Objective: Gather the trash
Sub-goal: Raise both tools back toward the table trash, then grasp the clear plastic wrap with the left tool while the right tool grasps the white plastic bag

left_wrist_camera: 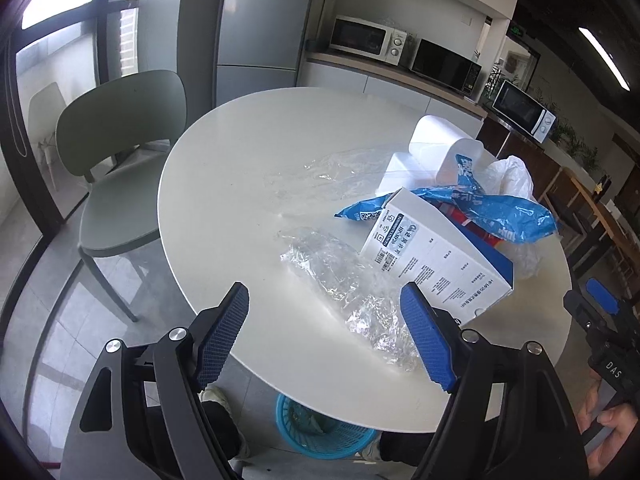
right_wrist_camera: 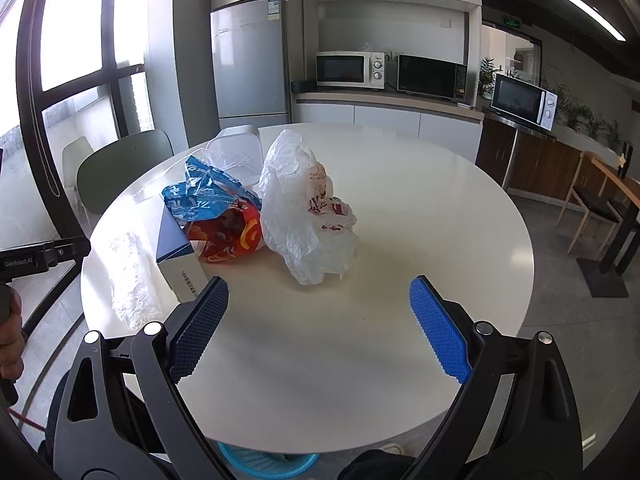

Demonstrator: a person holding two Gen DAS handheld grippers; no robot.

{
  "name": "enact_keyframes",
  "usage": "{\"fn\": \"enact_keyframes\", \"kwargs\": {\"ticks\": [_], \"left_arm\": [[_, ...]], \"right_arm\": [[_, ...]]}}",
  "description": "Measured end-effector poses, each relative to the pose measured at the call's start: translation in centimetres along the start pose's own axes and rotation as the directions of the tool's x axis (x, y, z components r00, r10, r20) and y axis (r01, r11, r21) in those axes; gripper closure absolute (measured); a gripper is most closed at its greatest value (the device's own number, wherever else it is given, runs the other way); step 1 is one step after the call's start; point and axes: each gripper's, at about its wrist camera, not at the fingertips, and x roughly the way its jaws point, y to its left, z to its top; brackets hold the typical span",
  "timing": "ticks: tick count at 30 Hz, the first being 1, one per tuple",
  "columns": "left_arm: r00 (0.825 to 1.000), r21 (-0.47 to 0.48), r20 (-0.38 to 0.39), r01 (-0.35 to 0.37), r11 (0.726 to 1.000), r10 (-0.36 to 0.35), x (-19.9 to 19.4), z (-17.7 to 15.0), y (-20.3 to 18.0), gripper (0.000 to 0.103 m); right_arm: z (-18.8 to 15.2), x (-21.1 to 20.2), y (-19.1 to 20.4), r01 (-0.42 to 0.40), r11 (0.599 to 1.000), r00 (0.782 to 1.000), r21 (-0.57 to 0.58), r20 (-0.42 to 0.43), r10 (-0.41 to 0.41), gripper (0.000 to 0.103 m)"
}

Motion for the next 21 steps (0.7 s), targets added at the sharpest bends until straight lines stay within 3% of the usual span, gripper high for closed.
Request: {"fn": "enact_keyframes", "kwargs": {"ticks": [15,21], "left_arm": [[0.996,-0.073,-0.086,-0.036,0.997,0.03,3.8,0.9,1.2,0.023],[0.994,-0.065,-0.104,-0.033,0.997,0.027,4.5,1.0,0.6,0.023]], "right_arm": [[2.3,6.3,0.5,-0.019,0.996,0.997,-0.093,-0.072,0.012,0.016],[3.0,8.1,0.6,-0.016,0.994,0.995,-0.112,-0.097,0.005,0.024]]}}
